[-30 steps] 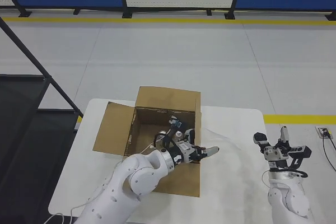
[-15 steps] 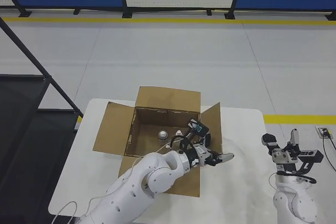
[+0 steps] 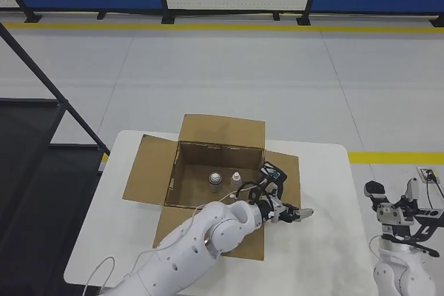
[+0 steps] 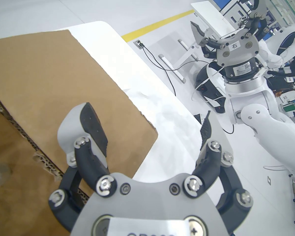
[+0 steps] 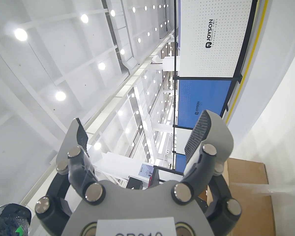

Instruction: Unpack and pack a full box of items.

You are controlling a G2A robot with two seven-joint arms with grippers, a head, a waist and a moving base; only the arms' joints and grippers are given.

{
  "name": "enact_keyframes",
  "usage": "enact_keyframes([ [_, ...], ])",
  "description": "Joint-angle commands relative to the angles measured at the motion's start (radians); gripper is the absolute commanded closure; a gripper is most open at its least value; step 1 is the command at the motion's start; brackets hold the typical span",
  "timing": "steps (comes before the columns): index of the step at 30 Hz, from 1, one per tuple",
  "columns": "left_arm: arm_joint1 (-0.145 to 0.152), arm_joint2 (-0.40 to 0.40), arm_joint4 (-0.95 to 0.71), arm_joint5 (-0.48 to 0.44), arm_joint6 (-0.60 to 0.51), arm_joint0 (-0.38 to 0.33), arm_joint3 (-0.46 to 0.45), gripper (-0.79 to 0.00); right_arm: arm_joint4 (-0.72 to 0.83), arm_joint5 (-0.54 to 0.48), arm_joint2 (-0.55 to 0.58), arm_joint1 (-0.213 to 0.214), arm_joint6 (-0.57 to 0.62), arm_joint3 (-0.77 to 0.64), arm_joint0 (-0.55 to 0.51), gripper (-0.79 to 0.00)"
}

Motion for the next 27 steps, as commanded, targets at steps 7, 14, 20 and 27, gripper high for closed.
enact_keyframes([
  [7, -0.030, 0.006, -0.001, -0.011, -0.002, -0.016, 0.054, -0.785, -0.004, 0.000, -0.002, 0.001, -0.006, 0.000, -0.001, -0.785],
  [14, -0.035, -0.030, 0.003, -0.031, 0.005, -0.011, 0.034, -0.785, -0.010, 0.010, -0.004, 0.002, -0.007, 0.004, 0.012, -0.785],
  [20, -0.017, -0.093, 0.026, -0.049, -0.013, 0.029, -0.066, -0.785, -0.039, 0.036, -0.007, 0.004, -0.027, -0.014, 0.030, -0.785],
  [27, 0.026, -0.218, 0.081, -0.072, -0.046, 0.125, -0.249, -0.785, -0.101, 0.092, -0.014, 0.009, -0.041, -0.062, 0.059, -0.785],
])
